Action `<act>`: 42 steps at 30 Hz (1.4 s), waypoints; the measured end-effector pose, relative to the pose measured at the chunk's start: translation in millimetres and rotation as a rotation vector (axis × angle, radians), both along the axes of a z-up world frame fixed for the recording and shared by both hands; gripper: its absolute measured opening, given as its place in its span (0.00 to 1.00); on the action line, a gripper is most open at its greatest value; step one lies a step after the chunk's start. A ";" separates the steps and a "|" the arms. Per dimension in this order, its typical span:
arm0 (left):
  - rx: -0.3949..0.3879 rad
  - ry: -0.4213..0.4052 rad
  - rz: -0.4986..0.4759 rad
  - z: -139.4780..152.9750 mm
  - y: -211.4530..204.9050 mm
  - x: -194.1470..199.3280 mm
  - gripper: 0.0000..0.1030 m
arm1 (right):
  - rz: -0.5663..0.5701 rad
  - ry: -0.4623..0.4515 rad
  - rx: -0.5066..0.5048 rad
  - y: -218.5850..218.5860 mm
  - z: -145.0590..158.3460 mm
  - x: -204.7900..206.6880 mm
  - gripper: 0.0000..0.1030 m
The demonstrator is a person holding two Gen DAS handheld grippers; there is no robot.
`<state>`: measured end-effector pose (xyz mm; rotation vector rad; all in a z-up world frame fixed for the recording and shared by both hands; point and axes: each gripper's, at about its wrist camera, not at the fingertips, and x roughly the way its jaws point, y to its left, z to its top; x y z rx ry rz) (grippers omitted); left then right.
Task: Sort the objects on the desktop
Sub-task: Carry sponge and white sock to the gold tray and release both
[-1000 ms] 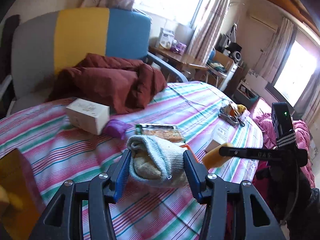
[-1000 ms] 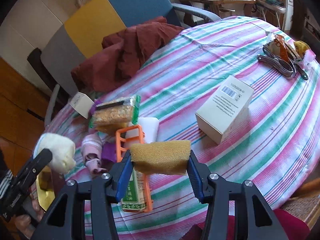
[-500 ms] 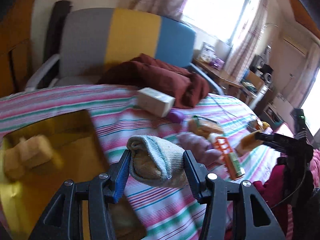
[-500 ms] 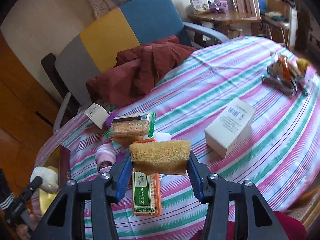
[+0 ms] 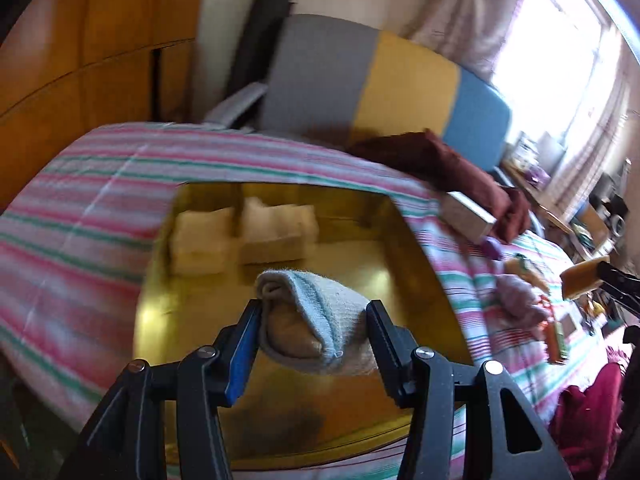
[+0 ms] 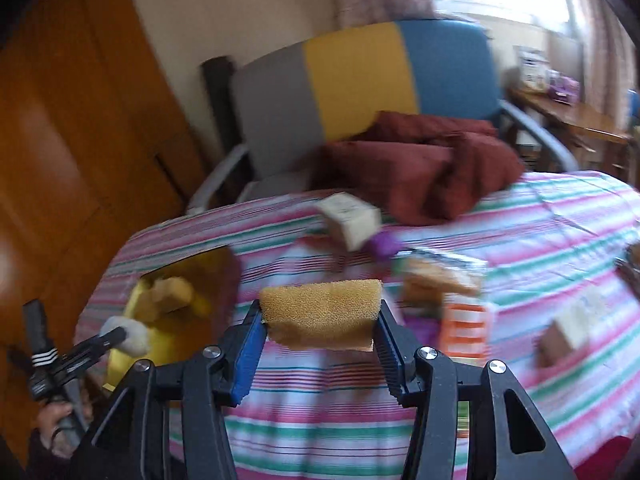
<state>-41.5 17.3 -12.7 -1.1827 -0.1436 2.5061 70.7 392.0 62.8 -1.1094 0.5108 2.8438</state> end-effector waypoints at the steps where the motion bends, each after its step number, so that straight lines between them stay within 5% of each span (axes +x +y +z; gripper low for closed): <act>1: -0.003 -0.005 0.014 -1.7 -8.2 -0.7 0.51 | 0.040 -0.001 -0.003 -13.7 -0.3 -5.6 0.51; 10: -0.077 -0.025 0.068 -23.9 -41.9 11.9 0.52 | 0.379 -0.082 -0.079 -145.6 -30.7 -50.0 0.51; 17: -0.092 -0.051 0.091 -37.4 -55.7 15.9 0.52 | 0.476 -0.195 -0.094 -209.5 -71.6 -76.7 0.52; 27: -0.037 -0.043 0.132 -33.9 -67.8 19.5 0.53 | 0.523 -0.301 -0.179 -242.4 -100.7 -93.3 0.55; 33: -0.009 -0.005 0.180 -20.9 -80.1 22.9 0.55 | 0.537 -0.307 -0.302 -244.6 -107.0 -93.8 0.71; 42: 0.038 0.036 0.180 -0.1 -80.3 25.5 0.56 | 0.519 -0.206 -0.211 -231.4 -83.4 -79.3 0.71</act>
